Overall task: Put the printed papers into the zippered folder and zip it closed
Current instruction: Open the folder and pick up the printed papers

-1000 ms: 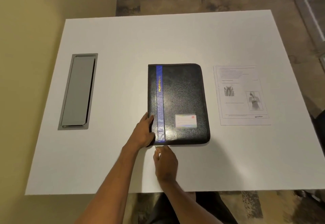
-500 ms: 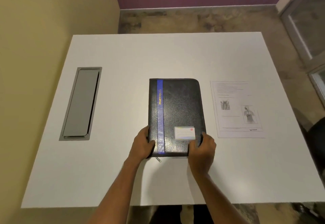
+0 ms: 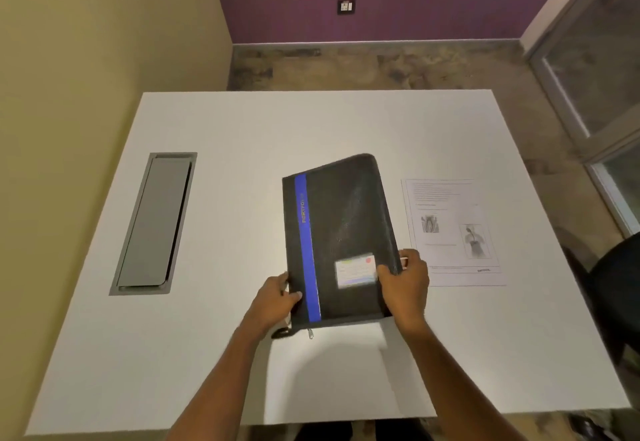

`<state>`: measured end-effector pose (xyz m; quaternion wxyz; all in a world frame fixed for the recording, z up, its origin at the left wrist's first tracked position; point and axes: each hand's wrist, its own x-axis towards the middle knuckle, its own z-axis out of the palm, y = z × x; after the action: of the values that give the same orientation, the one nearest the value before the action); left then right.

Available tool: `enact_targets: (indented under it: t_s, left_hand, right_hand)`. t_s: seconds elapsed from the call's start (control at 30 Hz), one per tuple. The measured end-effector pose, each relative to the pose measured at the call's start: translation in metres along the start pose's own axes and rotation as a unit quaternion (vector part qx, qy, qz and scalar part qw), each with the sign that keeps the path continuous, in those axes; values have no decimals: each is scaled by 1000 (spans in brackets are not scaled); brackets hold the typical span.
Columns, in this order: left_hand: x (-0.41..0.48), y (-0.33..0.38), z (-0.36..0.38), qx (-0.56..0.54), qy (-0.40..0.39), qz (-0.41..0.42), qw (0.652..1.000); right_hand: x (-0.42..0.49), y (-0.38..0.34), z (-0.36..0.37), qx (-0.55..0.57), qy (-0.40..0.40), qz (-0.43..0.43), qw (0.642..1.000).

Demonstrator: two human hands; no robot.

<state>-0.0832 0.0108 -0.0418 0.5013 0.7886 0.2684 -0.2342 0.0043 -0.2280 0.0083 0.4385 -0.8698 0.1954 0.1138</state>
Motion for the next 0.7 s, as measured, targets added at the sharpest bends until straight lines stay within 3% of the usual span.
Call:
enact_targets:
  t_s: [0.07,0.2,0.3,0.43,0.6,0.7]
  left_hand:
    - [-4,8,-16,-8,-25,-12,1000]
    - [-10,46,-63,-131,39,6,991]
    - [-24,80,-95,-184,42,39,981]
    - [-42,104,-115,-160,50,69,983]
    - [-48,96,-121,-31,142,126,981]
    - [-48,83,-126,-66,167,96,979]
  right_hand:
    - [-24,-24,-1,17,0,-44,999]
    - [-81,-64,18,40,-47,-106,992]
    - [-119,-79,43,24,-90,-159,983]
    - [-151,-91,69,9,-122,-220,968]
    - [-161,-94,87,-5,-264,-268,926]
    - [-137,-76,82,-9,-246,-233,941]
